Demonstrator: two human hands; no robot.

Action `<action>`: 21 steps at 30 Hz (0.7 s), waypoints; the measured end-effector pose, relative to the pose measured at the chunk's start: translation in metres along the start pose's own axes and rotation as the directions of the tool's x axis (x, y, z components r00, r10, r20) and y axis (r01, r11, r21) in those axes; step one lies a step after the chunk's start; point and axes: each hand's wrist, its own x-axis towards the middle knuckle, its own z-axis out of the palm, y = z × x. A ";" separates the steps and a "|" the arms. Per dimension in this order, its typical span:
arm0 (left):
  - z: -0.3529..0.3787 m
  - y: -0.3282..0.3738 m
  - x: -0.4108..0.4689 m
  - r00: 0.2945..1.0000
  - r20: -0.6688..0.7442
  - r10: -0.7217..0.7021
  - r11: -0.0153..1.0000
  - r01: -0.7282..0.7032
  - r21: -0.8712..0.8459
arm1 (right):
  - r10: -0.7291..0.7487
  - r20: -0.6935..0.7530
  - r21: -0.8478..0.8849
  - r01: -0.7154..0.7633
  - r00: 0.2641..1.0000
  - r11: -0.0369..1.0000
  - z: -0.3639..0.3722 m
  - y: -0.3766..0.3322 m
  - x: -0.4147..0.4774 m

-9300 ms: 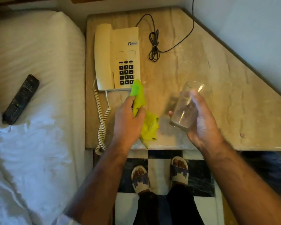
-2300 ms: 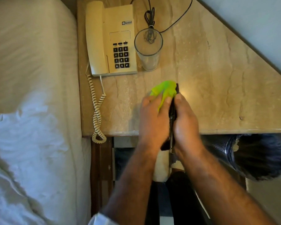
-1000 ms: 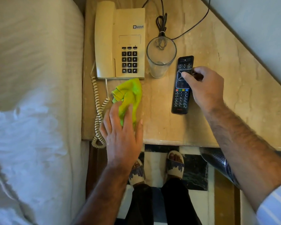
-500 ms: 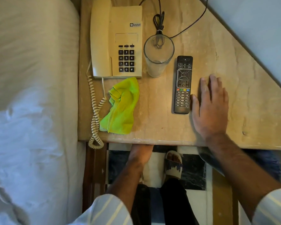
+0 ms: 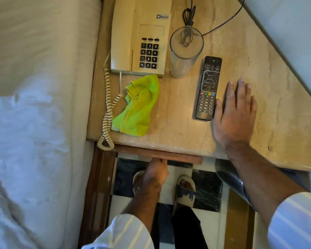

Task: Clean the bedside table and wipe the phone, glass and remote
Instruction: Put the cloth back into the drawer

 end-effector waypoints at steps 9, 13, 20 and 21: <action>0.003 -0.097 -0.051 0.987 0.144 0.078 0.973 -0.107 0.205 | 0.004 -0.013 0.009 -0.004 1.000 1.000 0.000 -0.001 -0.002; -0.038 -0.064 -0.083 0.942 0.334 -0.038 0.852 -0.144 0.503 | 0.007 -0.010 0.016 -0.007 1.000 1.000 -0.002 -0.002 -0.003; -0.142 0.069 -0.093 0.606 -0.554 0.570 0.777 -0.616 0.126 | 0.009 0.011 0.062 -0.010 1.000 0.998 -0.006 -0.002 -0.003; -0.150 0.084 -0.084 0.524 -0.602 0.603 0.745 -0.639 0.191 | 0.009 0.012 0.065 -0.009 1.000 0.998 -0.007 -0.003 -0.004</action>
